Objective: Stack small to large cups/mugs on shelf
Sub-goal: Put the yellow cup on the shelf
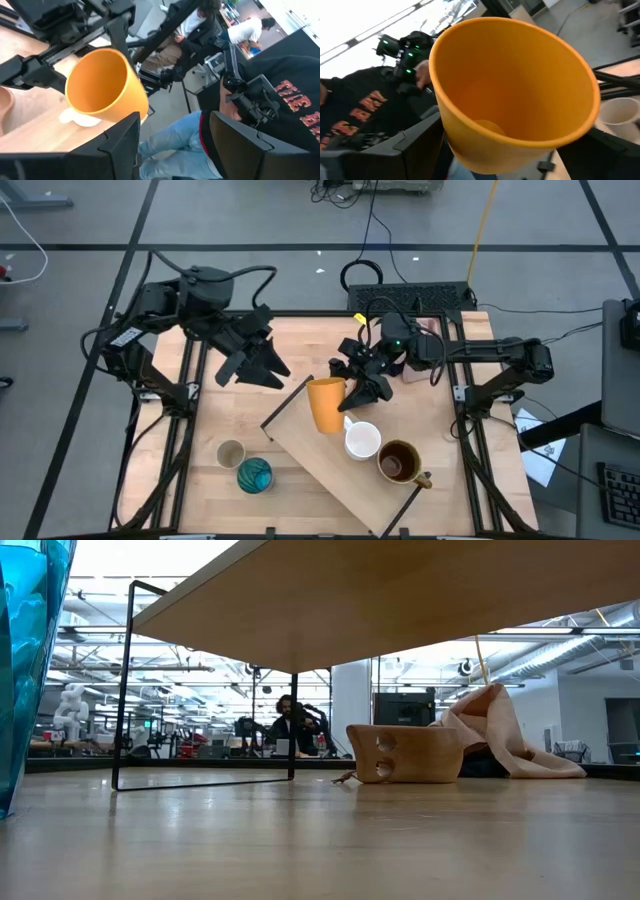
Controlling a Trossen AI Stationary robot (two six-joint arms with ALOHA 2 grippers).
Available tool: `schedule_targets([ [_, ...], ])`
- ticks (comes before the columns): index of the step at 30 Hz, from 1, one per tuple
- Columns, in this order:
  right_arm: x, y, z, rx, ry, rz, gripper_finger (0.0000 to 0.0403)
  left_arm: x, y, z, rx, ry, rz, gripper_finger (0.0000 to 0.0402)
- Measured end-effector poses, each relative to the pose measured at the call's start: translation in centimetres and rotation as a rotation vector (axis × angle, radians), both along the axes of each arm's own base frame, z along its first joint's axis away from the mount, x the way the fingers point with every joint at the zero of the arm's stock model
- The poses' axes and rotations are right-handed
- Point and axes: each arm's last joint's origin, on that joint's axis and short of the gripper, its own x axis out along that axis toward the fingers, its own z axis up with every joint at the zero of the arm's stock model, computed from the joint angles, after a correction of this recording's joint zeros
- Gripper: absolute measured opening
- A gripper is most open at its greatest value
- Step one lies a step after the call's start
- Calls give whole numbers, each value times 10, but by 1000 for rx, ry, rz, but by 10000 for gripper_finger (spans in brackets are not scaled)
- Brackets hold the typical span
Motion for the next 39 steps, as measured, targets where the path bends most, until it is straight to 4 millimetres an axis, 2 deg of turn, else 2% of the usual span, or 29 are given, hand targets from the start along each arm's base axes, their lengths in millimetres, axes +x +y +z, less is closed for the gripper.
schedule_targets([
  [7, 0, -12, -5, -87, -30, -42, 331, -6, 0, 3, 11, -15, 23, 239],
  [24, -2, -34, -22, -311, -35, -184, 317, -5, 1, 3, 15, -7, 63, 239],
  [31, -3, -37, -33, -451, -5, -247, 317, -5, 2, 3, 15, -4, 76, 239],
  [39, -2, -40, -35, -578, -22, -326, 317, -5, 2, 3, 15, -2, 93, 239],
])
